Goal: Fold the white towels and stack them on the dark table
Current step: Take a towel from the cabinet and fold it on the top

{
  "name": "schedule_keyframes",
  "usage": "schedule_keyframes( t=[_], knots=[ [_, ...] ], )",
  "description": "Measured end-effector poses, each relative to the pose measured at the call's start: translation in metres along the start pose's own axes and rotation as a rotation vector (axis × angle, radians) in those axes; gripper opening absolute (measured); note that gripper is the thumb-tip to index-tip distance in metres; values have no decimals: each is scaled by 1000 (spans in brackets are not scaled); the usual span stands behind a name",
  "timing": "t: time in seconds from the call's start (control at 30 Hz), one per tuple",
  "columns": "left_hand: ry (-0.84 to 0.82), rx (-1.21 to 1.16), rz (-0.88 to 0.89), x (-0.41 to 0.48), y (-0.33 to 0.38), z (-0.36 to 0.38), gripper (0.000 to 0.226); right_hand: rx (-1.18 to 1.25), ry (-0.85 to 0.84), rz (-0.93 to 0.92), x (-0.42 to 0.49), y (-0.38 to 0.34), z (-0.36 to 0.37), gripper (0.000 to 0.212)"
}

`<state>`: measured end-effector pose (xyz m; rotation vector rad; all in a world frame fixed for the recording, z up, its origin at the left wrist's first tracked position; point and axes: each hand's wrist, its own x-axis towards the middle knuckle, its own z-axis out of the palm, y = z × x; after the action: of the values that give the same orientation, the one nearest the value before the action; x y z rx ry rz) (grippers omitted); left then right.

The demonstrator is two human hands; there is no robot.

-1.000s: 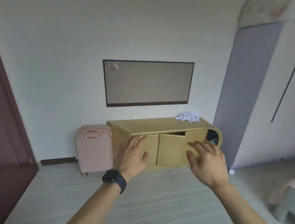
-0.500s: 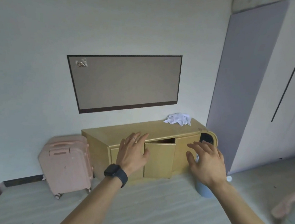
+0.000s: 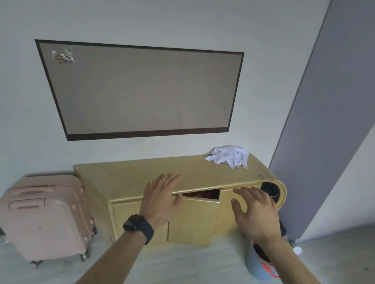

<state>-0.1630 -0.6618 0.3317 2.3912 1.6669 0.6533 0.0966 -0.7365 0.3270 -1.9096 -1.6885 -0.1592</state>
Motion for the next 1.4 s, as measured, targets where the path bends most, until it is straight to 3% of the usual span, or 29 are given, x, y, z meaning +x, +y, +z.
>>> schedule_keyframes(
  t=[0.13, 0.43, 0.73, 0.97, 1.23, 1.4],
  knots=[
    [-59, -40, -25, 92, -27, 49, 56, 11, -48, 41, 76, 27, 61, 33],
    [-273, -53, -64, 254, -54, 142, 57, 9, -153, 157, 188, 87, 166, 33],
    [-391, -25, -190, 393, -76, 261, 57, 92, -444, 279, 306, 165, 297, 40],
    [-543, 4, -394, 494, -94, 363, 58, 142, -679, 319, 438, 235, 401, 43],
    [-641, 48, -521, 565, -133, 485, 67, 149, -692, 382, 561, 305, 533, 49],
    [-611, 94, -483, 567, -155, 545, 64, 54, -667, 412, 591, 329, 590, 47]
  ],
)
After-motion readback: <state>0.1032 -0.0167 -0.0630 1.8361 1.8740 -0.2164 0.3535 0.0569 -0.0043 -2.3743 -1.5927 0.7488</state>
